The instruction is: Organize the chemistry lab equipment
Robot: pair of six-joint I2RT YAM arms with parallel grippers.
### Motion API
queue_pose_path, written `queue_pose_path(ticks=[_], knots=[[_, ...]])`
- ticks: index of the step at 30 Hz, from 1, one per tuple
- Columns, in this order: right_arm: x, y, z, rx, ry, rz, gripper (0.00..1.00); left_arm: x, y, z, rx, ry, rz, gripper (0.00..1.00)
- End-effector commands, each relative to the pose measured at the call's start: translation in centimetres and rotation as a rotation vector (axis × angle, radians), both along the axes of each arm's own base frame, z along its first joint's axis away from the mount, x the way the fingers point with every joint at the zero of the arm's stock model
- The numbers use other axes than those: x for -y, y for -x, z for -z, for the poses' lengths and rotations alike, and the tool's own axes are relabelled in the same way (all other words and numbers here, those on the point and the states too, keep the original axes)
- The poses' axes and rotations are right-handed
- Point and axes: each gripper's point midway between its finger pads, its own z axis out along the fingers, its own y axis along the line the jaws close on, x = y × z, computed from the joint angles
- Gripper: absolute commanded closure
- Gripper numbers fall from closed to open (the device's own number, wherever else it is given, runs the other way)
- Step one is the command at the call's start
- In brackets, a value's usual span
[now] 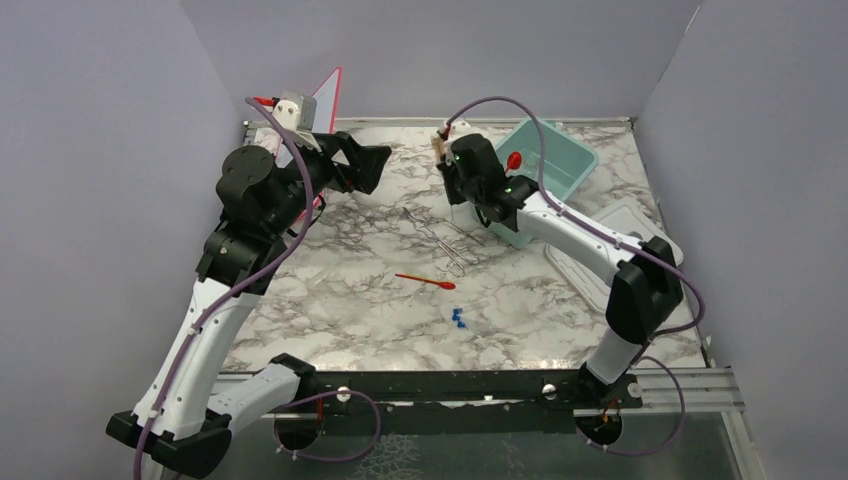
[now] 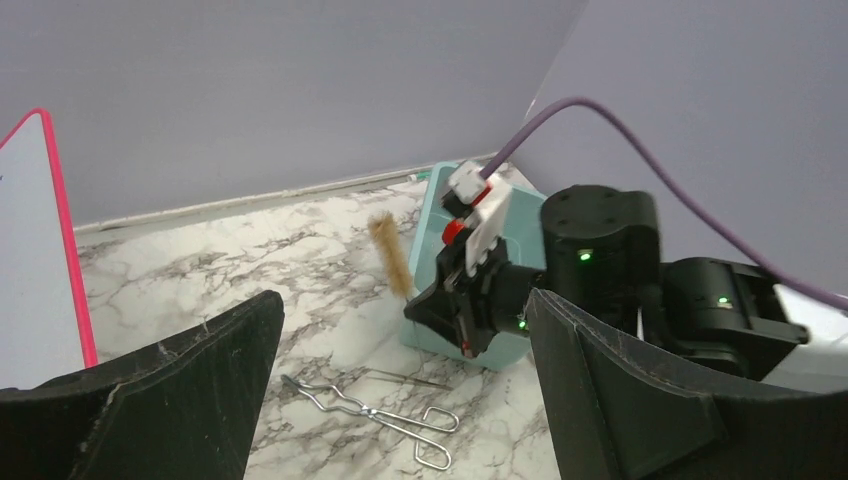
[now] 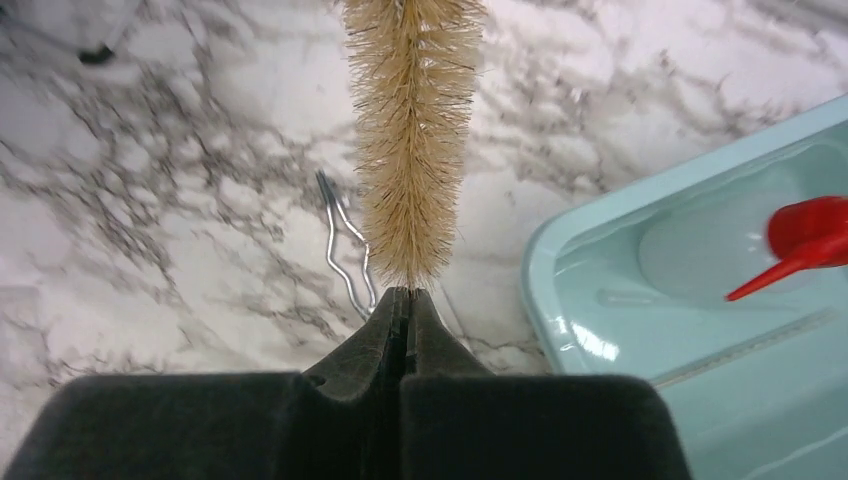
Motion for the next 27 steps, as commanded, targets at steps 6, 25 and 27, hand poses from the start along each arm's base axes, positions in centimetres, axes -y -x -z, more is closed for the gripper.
queue_pose_path(ticks=[6,25,27], knots=[[5.3,-1.9,-11.0,0.246,-0.136,0.270,0.99,-0.7,1.0,-1.4,0.039,0.014,-0.015,0.06],[22.8,-2.8,-2.9,-0.096,-0.258,0.873,1.00,0.1,0.1,-1.2,0.028,0.009,-0.002,0.06],[23.1,-3.0,-1.2,-0.137,-0.245,0.900,0.99,0.2,0.1,-1.2,0.029,0.007,-0.001,0.06]])
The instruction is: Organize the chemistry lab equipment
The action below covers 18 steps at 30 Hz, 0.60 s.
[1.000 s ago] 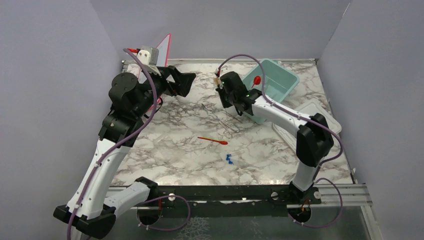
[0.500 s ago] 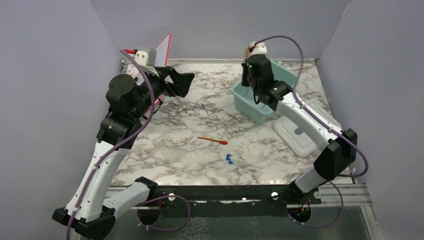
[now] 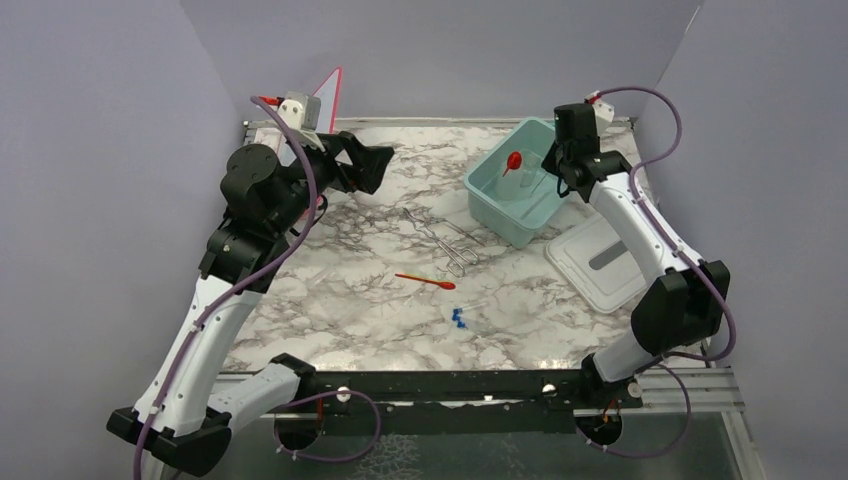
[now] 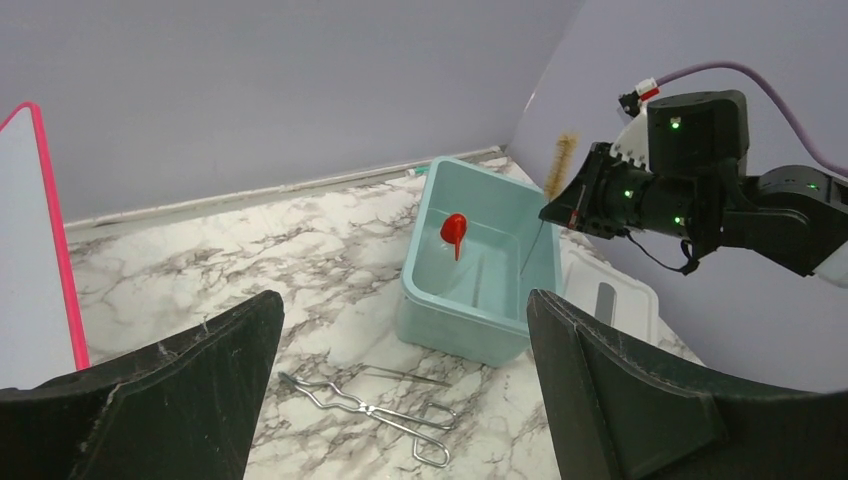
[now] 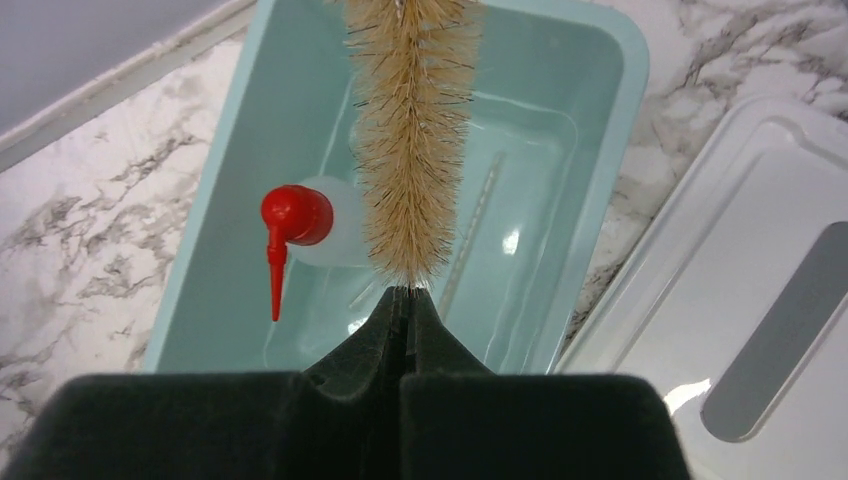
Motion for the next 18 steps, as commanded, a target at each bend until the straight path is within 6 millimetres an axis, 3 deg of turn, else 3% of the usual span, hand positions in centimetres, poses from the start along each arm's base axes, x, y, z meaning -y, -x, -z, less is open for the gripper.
queue_pose_path(ticks=[1,6,12,18], knots=[[0.3,0.8,5.3,-0.162,-0.055,0.058,0.99,0.0,0.1,-1.3,0.032,0.009,-0.003,0.06],[0.3,-0.2,7.8,-0.217,-0.101,0.083,0.99,0.0,-0.2,-1.2,0.032,0.001,-0.008,0.05],[0.2,-1.0,9.7,-0.260,-0.165,0.113,0.92,-0.1,-0.2,-1.2,0.040,-0.017,-0.013,0.05],[0.8,-1.4,8.9,-0.247,-0.155,0.139,0.67,-0.5,-0.6,-1.3,0.046,-0.045,-0.038,0.04]])
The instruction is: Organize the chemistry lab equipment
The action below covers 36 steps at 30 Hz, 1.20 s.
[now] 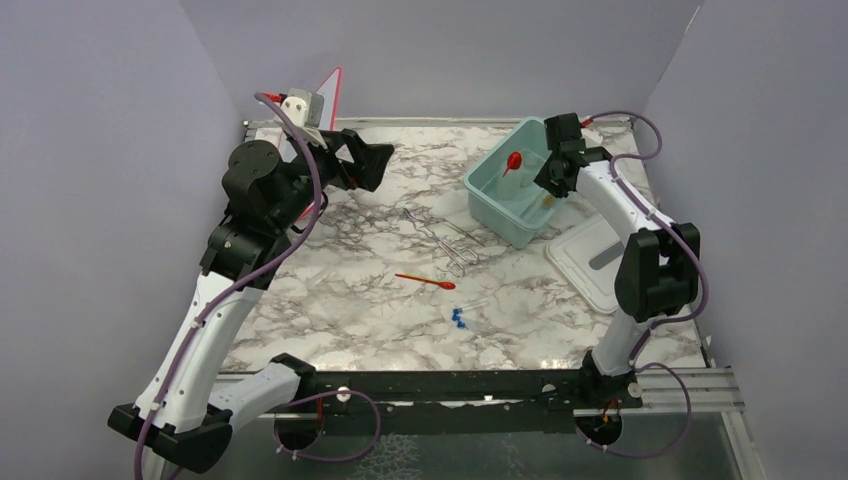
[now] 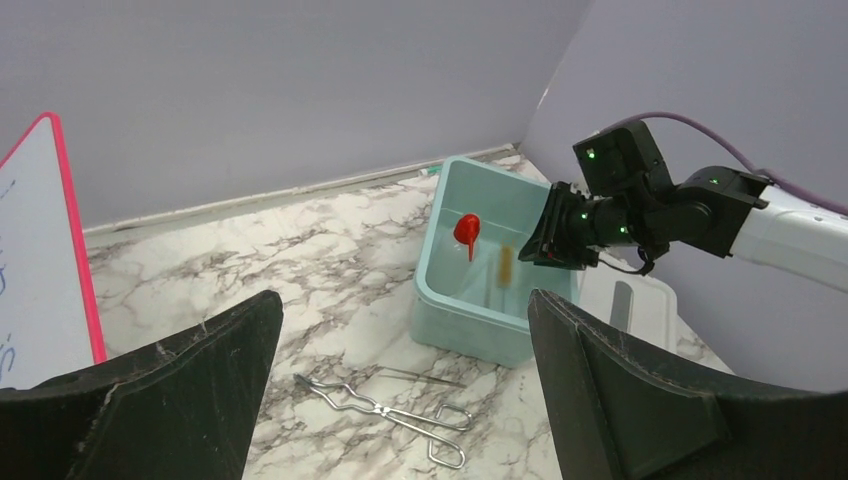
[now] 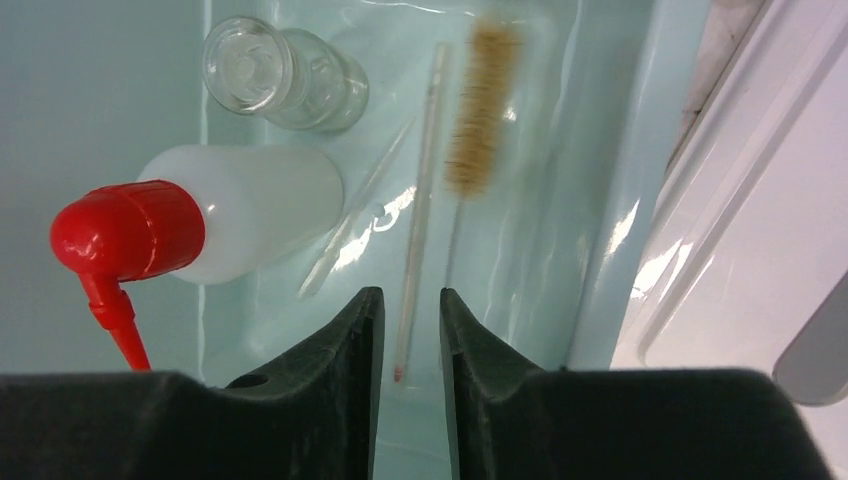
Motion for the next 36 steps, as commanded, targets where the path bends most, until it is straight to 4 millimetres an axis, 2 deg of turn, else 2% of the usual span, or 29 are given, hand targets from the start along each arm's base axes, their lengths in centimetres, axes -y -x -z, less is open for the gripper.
queue_pose_path(ticks=[1,3,6,11,14,17,20,23,27,31,33,36], knots=[[0.2,-0.9,-2.3,0.051,-0.017,0.022,0.63,-0.7,-0.1,-1.6,0.045,-0.015,-0.034,0.04],[0.0,-1.3,-3.3,0.075,-0.017,0.002,0.59,-0.6,-0.3,-1.5,0.042,-0.017,-0.035,0.04],[-0.2,-1.7,-5.0,0.118,-0.009,-0.046,0.58,-0.5,-0.4,-1.4,0.040,-0.021,-0.030,0.04],[-2.9,-2.5,-9.0,0.237,-0.009,-0.292,0.58,-0.5,-0.5,-1.3,0.039,-0.025,-0.033,0.04],[-5.7,-2.2,-11.7,0.316,0.023,-0.426,0.57,-0.6,-0.6,-1.3,0.040,-0.027,-0.042,0.04],[-9.4,-1.4,-14.0,0.387,0.082,-0.564,0.52,-0.9,-0.7,-1.5,0.044,-0.024,-0.058,0.04],[-14.0,-0.1,-14.7,0.424,0.125,-0.735,0.48,-1.1,-0.7,-1.6,0.045,-0.019,-0.069,0.04],[-18.3,1.4,-13.6,0.420,0.155,-0.876,0.45,-1.2,-0.5,-1.7,0.046,-0.011,-0.070,0.04],[-24.2,3.5,-10.6,0.382,0.101,-1.036,0.43,-1.1,-0.4,-1.6,0.043,-0.002,-0.065,0.03],[-29.0,3.6,-6.7,0.337,0.033,-1.128,0.42,-1.0,-0.6,-2.0,0.055,0.003,-0.064,0.04],[-30.5,3.1,-5.0,0.313,0.021,-1.142,0.42,-0.8,-0.6,-2.4,0.063,0.008,-0.053,0.04],[-31.7,2.1,-2.5,0.267,0.034,-1.141,0.42,-0.7,-0.5,-2.4,0.060,0.018,-0.047,0.04]])
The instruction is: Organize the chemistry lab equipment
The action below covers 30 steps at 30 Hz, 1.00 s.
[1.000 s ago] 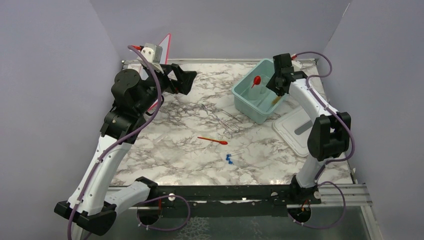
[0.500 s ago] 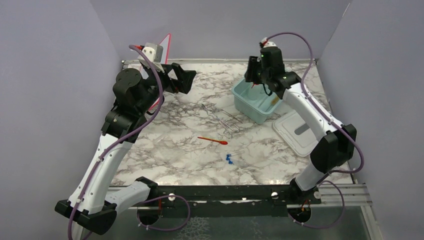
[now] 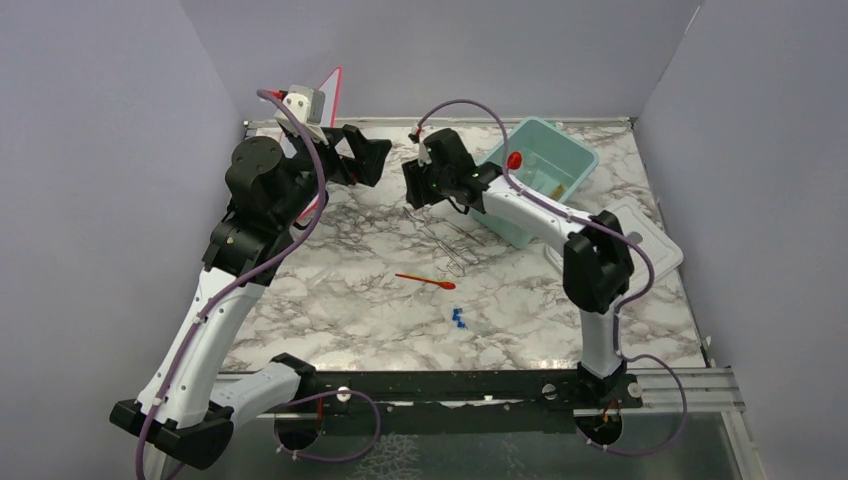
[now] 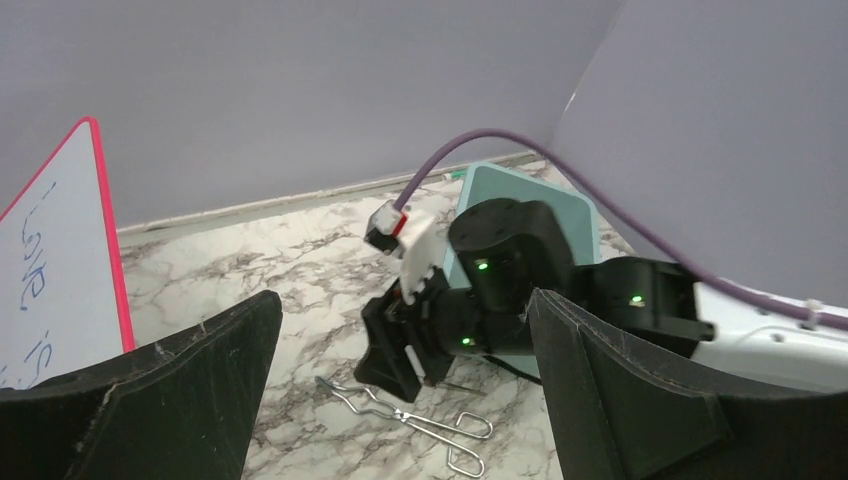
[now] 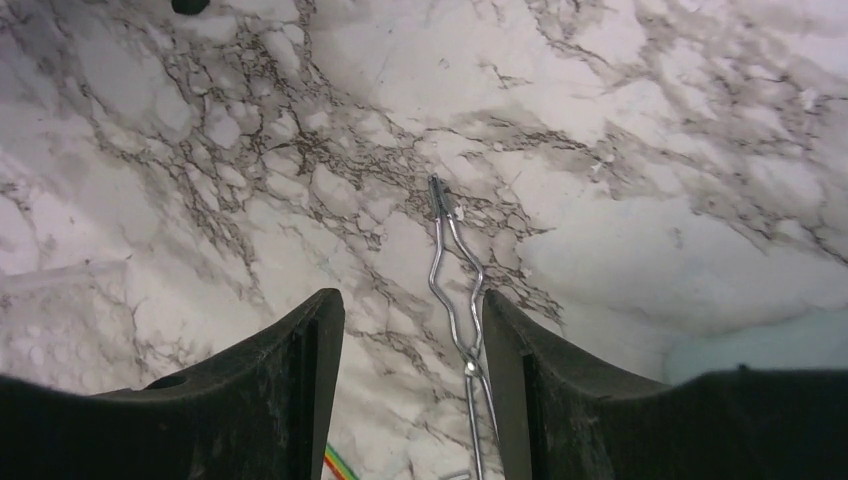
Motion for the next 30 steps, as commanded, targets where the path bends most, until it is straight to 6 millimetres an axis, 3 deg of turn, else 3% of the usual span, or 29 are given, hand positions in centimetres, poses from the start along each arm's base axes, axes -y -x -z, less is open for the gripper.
queue_pose_path(ticks=[1,8,18,24,30], knots=[[-2.7,-1.3,1.8,-0.012,-0.009,-0.038,0.42,0.0,0.6,-2.2,0.048,0.044,0.005,0.04],[-4.7,-3.0,6.4,-0.049,0.030,-0.082,0.43,1.0,0.7,-1.1,0.014,0.055,0.060,0.04],[-6.0,-3.6,10.5,-0.089,0.073,-0.113,0.48,1.2,0.4,-0.6,0.003,0.048,0.063,0.04],[-5.9,-3.5,12.9,-0.109,0.110,-0.130,0.55,1.1,0.3,-0.3,-0.005,0.044,0.051,0.04],[-5.8,-3.4,14.3,-0.118,0.133,-0.144,0.68,1.0,0.2,-0.1,-0.007,0.038,0.046,0.04]])
